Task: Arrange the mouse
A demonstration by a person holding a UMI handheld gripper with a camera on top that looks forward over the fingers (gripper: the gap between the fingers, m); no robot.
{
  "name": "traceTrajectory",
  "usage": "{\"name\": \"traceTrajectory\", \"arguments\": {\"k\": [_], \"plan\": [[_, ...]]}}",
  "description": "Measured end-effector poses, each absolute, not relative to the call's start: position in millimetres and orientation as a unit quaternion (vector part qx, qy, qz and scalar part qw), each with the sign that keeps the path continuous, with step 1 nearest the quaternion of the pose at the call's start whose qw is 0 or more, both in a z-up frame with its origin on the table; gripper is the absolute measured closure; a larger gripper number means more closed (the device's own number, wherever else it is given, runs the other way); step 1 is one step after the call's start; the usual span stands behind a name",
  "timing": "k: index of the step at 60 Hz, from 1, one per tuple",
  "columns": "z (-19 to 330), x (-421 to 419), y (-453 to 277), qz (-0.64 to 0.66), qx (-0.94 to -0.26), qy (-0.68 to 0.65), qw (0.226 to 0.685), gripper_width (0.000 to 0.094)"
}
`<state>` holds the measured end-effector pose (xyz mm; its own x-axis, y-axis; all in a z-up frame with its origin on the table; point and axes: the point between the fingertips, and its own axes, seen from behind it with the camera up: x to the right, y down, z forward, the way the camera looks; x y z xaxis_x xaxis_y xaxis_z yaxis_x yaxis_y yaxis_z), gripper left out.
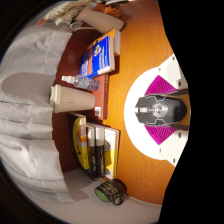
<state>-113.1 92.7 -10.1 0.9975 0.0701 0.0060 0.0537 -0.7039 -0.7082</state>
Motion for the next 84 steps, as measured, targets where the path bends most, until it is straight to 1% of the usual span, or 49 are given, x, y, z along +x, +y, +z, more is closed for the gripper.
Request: {"name": "traceTrajectory", "arguments": {"k": [1,7,9,10,11,12,13,14,16,18,27,33,43,52,63,73,84], "plan": [[-10,-113,93,0.010,-0.922,-0.033,0.386,0.0512],[-10,-113,94,0.015,-0.920,-0.022,0.390,0.0448],[-11,-112,93,0.017,-0.922,-0.019,0.387,0.0415],[-12,-111,92,0.017,-0.923,-0.015,0.383,0.0383],[-12,-109,91,0.015,-0.925,-0.011,0.380,0.0385],[-10,-106,89,0.013,-0.925,-0.008,0.379,0.0348],[-7,-104,89,0.009,-0.925,-0.004,0.380,0.0273],[-4,-101,88,0.005,-0.924,-0.003,0.383,0.0237],[4,-98,86,0.003,-0.922,-0.001,0.388,0.0180],[15,-95,83,0.004,-0.919,0.001,0.394,0.0147],[76,-76,52,0.015,-0.907,0.015,0.421,0.0138],[117,-58,17,0.026,-0.899,0.030,0.436,0.0094],[157,-28,-61,0.028,-0.894,0.018,0.448,0.0092],[179,1,-125,0.027,-0.887,0.022,0.461,0.0092],[191,32,-180,0.018,-0.880,0.023,0.474,0.0095],[204,57,-205,0.008,-0.873,0.029,0.487,0.0094],[219,71,-217,0.002,-0.867,0.028,0.498,0.0095]]}}
